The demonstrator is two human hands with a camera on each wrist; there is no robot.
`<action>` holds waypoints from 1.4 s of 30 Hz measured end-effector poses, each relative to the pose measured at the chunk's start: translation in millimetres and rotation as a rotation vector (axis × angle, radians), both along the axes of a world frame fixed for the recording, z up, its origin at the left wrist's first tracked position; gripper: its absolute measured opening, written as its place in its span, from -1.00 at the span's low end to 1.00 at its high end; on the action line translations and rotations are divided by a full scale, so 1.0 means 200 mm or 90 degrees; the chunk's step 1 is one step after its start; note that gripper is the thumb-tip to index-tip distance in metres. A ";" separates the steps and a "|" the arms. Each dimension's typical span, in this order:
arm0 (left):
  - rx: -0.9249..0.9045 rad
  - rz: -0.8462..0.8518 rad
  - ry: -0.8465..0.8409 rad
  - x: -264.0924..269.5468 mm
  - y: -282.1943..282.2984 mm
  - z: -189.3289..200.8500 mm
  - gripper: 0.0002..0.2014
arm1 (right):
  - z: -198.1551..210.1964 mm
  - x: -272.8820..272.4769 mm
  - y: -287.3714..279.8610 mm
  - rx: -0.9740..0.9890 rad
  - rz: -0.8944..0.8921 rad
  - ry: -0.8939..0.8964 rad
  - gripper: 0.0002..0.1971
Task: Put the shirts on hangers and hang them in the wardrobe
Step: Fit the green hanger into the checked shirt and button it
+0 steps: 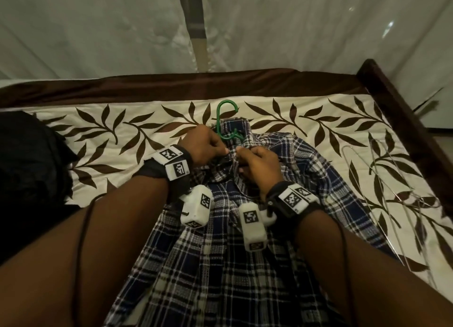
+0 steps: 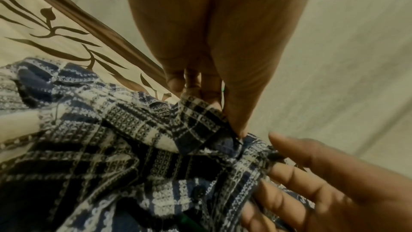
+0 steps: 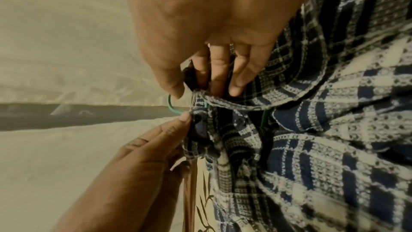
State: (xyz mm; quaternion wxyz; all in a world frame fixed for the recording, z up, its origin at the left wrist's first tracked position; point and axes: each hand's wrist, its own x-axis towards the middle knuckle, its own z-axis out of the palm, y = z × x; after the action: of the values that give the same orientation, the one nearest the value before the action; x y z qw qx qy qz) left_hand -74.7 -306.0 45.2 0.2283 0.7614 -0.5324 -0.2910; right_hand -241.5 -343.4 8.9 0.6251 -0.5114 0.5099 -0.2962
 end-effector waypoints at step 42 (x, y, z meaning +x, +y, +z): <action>-0.012 0.253 0.176 -0.14 0.08 0.01 -0.96 | 0.02 0.03 0.14 -0.061 -0.039 0.030 -0.90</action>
State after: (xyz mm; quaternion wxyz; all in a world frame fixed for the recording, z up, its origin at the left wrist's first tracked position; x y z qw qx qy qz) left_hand -102.4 -290.7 46.8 0.3592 0.8019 -0.3381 -0.3370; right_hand -236.4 -316.4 12.2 0.5781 -0.5319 0.5253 -0.3269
